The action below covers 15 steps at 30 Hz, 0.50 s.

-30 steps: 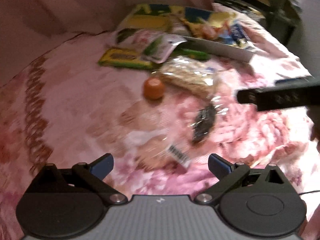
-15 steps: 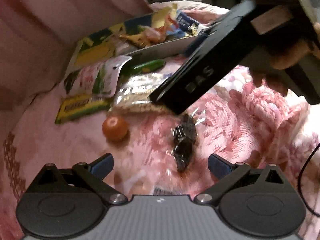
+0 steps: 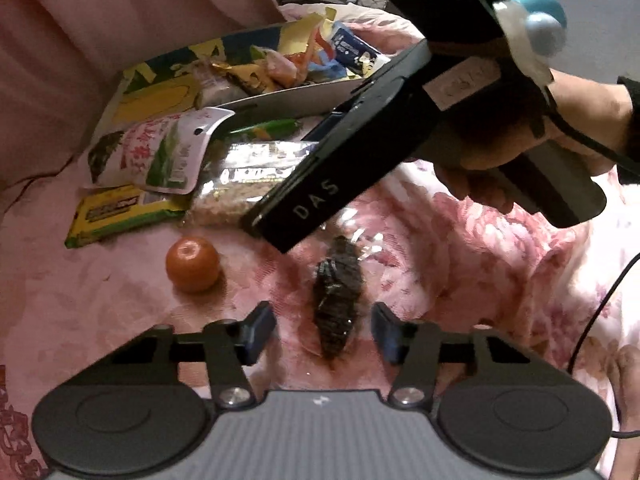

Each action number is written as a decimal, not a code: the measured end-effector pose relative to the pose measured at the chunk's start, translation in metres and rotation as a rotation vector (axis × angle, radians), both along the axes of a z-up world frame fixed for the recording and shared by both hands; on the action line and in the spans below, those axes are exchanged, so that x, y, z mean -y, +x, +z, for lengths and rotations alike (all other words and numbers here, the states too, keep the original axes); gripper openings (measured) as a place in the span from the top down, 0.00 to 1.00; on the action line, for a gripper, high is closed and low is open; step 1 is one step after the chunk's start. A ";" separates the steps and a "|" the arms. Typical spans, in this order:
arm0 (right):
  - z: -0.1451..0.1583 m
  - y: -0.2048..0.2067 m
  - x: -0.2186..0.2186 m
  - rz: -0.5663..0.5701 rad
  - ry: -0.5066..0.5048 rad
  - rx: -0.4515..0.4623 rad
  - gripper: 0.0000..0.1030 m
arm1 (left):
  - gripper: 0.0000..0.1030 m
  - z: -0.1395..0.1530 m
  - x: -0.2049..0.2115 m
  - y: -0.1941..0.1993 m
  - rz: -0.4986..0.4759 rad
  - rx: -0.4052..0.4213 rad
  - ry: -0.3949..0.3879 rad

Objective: Organize snacks
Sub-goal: 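Grasp the dark fish packet with the left gripper while the right grasps a clear granola bar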

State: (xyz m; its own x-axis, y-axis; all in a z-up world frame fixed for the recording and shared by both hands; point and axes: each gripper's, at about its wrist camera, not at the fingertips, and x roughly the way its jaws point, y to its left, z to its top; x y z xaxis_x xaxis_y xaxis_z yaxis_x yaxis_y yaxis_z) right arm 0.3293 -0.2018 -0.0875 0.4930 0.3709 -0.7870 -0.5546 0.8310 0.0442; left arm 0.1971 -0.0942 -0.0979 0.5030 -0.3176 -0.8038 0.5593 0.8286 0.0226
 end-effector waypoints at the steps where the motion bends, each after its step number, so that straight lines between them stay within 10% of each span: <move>1: 0.001 0.000 0.001 -0.013 -0.001 -0.007 0.20 | 0.47 0.000 0.000 -0.001 0.003 -0.003 0.000; 15: 0.005 -0.038 0.047 -0.387 -0.005 -0.203 0.22 | 0.51 0.007 -0.020 -0.007 0.269 -0.133 -0.074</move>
State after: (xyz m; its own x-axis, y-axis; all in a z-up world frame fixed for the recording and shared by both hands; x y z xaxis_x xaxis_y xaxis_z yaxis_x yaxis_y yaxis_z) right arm 0.2916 -0.2487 -0.0830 0.4297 0.1856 -0.8837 -0.1831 0.9762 0.1160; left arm 0.1898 -0.0745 -0.0907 0.4686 -0.2474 -0.8480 0.3135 0.9441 -0.1022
